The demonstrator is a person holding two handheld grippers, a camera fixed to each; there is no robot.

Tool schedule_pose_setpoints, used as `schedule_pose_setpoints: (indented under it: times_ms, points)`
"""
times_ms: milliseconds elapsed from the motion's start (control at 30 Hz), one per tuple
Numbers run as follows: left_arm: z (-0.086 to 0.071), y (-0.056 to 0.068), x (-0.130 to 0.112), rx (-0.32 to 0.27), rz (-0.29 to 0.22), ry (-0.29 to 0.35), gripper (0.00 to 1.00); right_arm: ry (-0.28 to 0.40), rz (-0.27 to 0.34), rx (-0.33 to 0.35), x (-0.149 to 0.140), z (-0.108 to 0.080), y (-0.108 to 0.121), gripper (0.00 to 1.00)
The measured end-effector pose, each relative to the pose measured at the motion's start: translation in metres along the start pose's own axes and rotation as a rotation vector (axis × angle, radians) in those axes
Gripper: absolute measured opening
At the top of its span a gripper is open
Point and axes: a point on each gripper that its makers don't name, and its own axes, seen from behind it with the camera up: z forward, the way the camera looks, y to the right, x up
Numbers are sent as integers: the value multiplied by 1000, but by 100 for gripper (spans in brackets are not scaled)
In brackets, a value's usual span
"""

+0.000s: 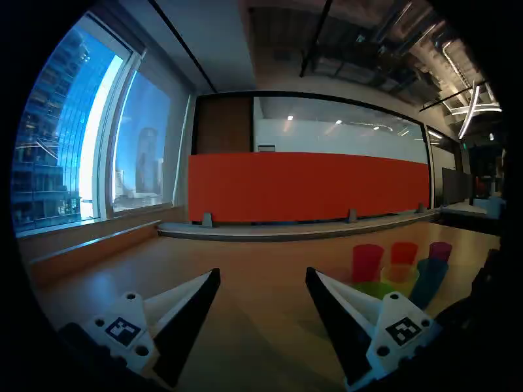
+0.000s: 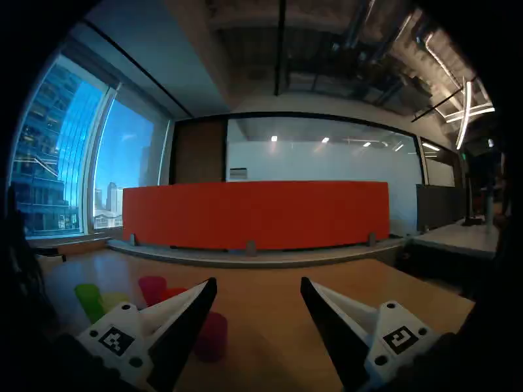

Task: Pour water

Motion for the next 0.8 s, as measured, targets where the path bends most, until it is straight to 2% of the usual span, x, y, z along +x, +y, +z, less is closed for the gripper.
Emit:
schedule_pose_setpoints:
  times_ms: [367, 800]
  points:
    - [0, -1, 0, 0, 0, 0, 97, 14, -26, -28, -13, 4, 12, 99]
    - [0, -1, 0, 0, 0, 0, 97, -20, 52, -17, -34, 7, 21, 99]
